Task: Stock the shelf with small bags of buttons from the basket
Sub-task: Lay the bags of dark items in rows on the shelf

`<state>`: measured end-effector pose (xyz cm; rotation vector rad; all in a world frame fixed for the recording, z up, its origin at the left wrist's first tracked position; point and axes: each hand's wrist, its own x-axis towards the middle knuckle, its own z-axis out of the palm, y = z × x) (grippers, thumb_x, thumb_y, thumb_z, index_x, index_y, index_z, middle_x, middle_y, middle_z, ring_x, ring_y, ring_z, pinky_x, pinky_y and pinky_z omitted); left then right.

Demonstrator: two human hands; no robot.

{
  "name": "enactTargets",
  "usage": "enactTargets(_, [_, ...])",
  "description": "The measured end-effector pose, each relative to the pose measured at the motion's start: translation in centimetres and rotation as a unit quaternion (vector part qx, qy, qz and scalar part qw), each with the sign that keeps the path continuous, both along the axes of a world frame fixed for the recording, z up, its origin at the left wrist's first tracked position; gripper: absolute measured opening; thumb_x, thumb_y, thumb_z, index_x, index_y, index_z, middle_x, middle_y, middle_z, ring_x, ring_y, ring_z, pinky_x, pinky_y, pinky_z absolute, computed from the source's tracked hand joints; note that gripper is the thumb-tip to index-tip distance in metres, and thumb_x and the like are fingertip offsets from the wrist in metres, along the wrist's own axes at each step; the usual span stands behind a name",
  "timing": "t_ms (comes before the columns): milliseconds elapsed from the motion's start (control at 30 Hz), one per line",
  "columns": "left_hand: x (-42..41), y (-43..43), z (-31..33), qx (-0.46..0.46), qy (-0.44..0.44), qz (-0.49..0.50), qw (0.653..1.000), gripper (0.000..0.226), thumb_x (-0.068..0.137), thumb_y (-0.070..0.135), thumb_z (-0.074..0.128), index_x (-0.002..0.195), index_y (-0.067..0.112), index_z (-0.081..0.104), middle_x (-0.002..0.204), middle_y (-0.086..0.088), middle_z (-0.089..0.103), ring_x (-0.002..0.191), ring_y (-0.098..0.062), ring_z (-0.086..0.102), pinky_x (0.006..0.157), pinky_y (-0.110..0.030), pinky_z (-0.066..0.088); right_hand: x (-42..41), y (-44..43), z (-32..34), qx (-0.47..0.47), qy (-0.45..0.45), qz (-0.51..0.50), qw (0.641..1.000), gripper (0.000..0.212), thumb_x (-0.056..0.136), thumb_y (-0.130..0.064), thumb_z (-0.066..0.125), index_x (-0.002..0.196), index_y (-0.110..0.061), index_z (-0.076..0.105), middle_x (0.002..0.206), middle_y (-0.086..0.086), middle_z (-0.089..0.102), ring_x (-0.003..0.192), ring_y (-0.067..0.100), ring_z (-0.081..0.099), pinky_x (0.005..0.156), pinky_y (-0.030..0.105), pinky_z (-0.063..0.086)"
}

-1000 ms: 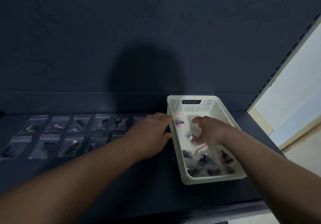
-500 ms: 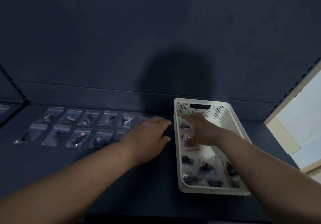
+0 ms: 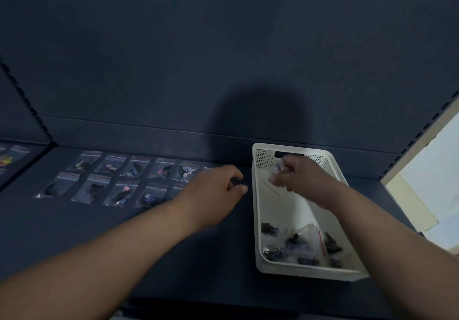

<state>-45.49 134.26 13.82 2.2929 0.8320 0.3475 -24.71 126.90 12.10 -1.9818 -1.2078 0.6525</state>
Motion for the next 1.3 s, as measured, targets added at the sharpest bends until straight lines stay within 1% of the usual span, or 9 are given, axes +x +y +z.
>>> enactTargets(67, [-0.1,-0.4,0.8,-0.164,-0.063,0.037,0.984,0.018,0.093,0.033,0.053,0.093,0.016,0.062,0.076,-0.002,0.065,0.065,-0.014,0.057,0.069,-0.031,0.047,-1.6,-0.1,1.7,0.044,-0.026,-0.005,0.999,0.020,0.077,-0.015,0.074,0.079,-0.005,0.057,0.068,0.001,0.054,0.056,0.010,0.051,0.050,0.019,0.045])
enactTargets(167, [-0.8,-0.5,2.1,-0.333,-0.083,0.073,0.936,0.037,0.096,0.041,0.046,0.092,0.008,0.063,0.071,-0.006,0.065,0.054,-0.014,0.054,0.061,-0.030,0.044,-4.7,-0.2,3.5,0.084,-0.041,0.008,0.996,0.019,0.075,-0.018,0.075,0.071,-0.019,0.057,0.060,-0.007,0.057,0.051,0.005,0.054,0.048,0.019,0.044])
enactTargets(300, [-2.8,0.5,2.8,-0.421,-0.066,0.094,0.900,0.058,0.094,0.055,0.036,0.092,0.005,0.066,0.087,-0.014,0.070,0.065,-0.019,0.062,0.067,-0.029,0.049,-9.3,0.6,4.2,0.100,-0.152,0.034,0.983,0.016,0.072,-0.018,0.072,0.073,-0.024,0.057,0.068,-0.006,0.061,0.066,0.011,0.058,0.063,0.030,0.047])
enactTargets(433, [-5.7,2.1,2.4,-0.499,-0.102,0.087,0.856,0.054,0.090,0.058,0.042,0.098,0.010,0.066,0.092,-0.011,0.069,0.083,-0.024,0.066,0.075,-0.031,0.053,-13.5,1.6,3.7,0.089,-0.197,0.070,0.974,0.020,0.073,-0.012,0.066,0.079,-0.029,0.056,0.079,-0.007,0.058,0.072,0.002,0.054,0.061,0.014,0.040])
enactTargets(633, [-13.1,6.2,1.0,-0.500,-0.158,0.139,0.840,0.011,0.092,0.013,0.053,0.098,0.009,0.062,0.089,-0.013,0.068,0.068,-0.019,0.065,0.064,-0.028,0.052,-21.3,5.8,2.0,0.079,0.022,0.104,0.991,0.036,0.067,-0.003,0.053,0.085,-0.034,0.058,0.094,-0.005,0.067,0.086,0.009,0.065,0.072,0.020,0.051])
enactTargets(733, [-17.3,8.9,0.2,-0.491,-0.165,0.161,0.840,0.009,0.090,0.003,0.054,0.093,0.009,0.059,0.083,-0.012,0.068,0.066,-0.018,0.064,0.058,-0.027,0.054,-25.2,8.2,1.2,0.113,0.183,0.036,0.976,0.035,0.081,0.011,0.053,0.093,-0.021,0.058,0.101,0.004,0.065,0.089,0.014,0.062,0.072,0.024,0.049])
enactTargets(833, [-21.3,11.3,-0.4,-0.468,-0.156,0.148,0.857,0.012,0.088,0.002,0.058,0.098,0.008,0.063,0.086,-0.012,0.067,0.068,-0.019,0.062,0.055,-0.025,0.053,-29.0,10.4,0.8,0.096,0.312,-0.035,0.944,0.019,0.086,0.002,0.057,0.094,-0.015,0.054,0.088,0.003,0.061,0.077,0.016,0.058,0.068,0.031,0.048])
enactTargets(1033, [-27.5,14.5,-1.6,-0.465,-0.134,0.129,0.866,0.018,0.079,0.004,0.071,0.077,0.015,0.057,0.078,-0.010,0.063,0.070,-0.021,0.060,0.054,-0.025,0.052,-35.7,13.7,-0.6,0.032,0.379,-0.101,0.919,0.022,0.087,-0.009,0.062,0.067,-0.016,0.054,0.058,0.004,0.056,0.048,0.013,0.050,0.047,0.022,0.040])
enactTargets(1300, [-32.0,17.7,-3.9,-0.514,-0.124,0.199,0.825,0.005,0.088,0.015,0.061,0.083,0.016,0.060,0.071,-0.006,0.063,0.061,-0.021,0.059,0.058,-0.029,0.051,-41.4,15.6,-2.3,-0.016,0.460,-0.144,0.876,0.026,0.092,-0.014,0.056,0.069,-0.021,0.047,0.046,-0.005,0.050,0.039,0.007,0.049,0.046,0.020,0.044])
